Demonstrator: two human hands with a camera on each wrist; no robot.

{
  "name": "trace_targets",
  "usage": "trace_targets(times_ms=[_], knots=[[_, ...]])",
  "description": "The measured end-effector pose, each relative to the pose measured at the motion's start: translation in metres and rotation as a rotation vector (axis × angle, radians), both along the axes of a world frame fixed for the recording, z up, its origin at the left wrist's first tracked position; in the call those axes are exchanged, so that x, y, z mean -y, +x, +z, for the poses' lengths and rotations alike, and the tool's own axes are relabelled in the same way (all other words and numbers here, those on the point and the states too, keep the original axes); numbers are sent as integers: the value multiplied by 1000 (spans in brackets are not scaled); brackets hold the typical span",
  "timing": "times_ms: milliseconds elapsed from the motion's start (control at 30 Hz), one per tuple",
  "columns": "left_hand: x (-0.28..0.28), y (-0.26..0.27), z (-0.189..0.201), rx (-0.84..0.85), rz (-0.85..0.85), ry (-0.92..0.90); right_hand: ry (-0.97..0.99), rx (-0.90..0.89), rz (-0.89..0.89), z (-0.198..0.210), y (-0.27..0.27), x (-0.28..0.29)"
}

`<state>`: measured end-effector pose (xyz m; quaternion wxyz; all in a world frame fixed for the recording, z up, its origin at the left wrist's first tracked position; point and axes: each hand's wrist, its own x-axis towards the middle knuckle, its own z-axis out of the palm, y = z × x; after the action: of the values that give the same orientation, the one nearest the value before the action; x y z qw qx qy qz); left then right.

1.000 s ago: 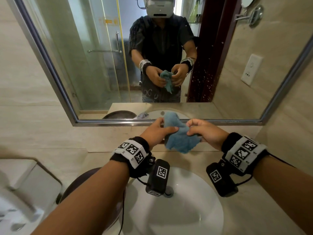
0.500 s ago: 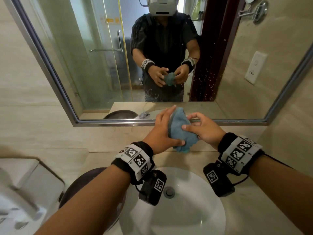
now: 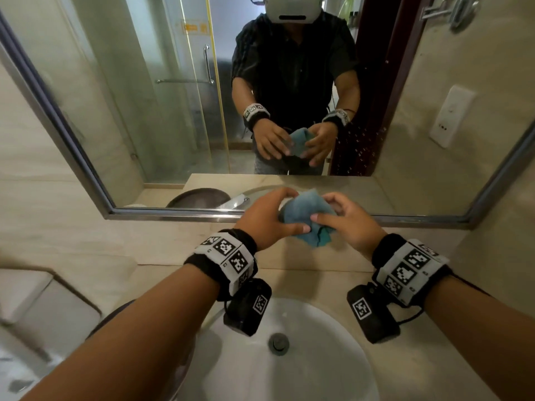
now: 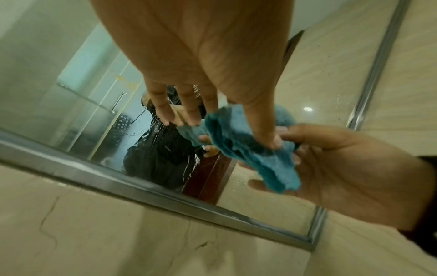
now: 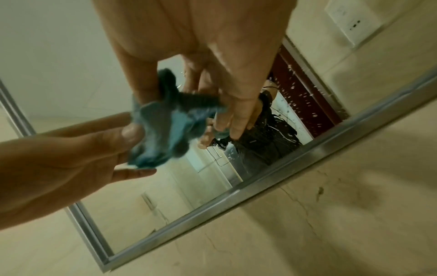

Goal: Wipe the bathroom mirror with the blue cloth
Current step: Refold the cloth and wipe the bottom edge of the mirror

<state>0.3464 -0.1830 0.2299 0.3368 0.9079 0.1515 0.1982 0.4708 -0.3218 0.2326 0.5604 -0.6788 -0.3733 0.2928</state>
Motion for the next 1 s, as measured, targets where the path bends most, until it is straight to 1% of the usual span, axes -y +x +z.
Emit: trace_targets(times_ms=[33, 67, 133, 200, 267, 333, 400, 467, 567, 600, 633, 700, 767, 800, 833, 867, 933, 967, 1000], knots=[[-5, 5, -1, 7, 21, 92, 36, 48, -75, 0, 5, -5], [-12, 9, -1, 14, 56, 190, 65, 162, -156, 2, 10, -11], [-25, 14, 0, -21, 173, 407, 119, 464, -279, 14, 20, -21], [-40, 20, 1, -90, 292, 603, 213, 767, -356, 34, 30, -32], [-52, 27, 2, -112, 356, 745, 283, 1025, -371, 56, 41, -49], [-64, 37, -1, -144, 373, 833, 265, 1238, -366, 66, 50, -69], [-76, 47, -8, -176, 396, 865, 246, 1421, -329, 58, 55, -88], [-86, 54, -17, -169, 434, 906, 222, 1561, -242, 35, 64, -102], [-92, 62, -27, -146, 506, 984, 148, 1666, -66, -2, 74, -99], [-92, 63, -28, -147, 526, 998, 137, 1684, -12, -4, 75, -91], [-92, 64, -29, -150, 540, 1006, 141, 1698, 0, 1, 76, -85], [-91, 66, -29, -163, 560, 1011, 160, 1661, -100, 27, 77, -84], [-92, 68, -30, -175, 577, 1017, 292, 1571, -276, 57, 79, -95], [-92, 69, -31, -175, 583, 1018, 363, 1557, -333, 62, 77, -102], [-92, 70, -32, -174, 579, 1016, 392, 1590, -350, 57, 75, -108], [-92, 70, -32, -172, 575, 1015, 369, 1662, -312, 41, 74, -112], [-94, 70, -33, -158, 565, 1017, 221, 1781, -110, -11, 76, -108], [-95, 70, -33, -144, 556, 1003, 152, 1798, -9, -33, 77, -98], [-96, 70, -32, -136, 548, 981, 101, 1805, 61, -46, 79, -88]])
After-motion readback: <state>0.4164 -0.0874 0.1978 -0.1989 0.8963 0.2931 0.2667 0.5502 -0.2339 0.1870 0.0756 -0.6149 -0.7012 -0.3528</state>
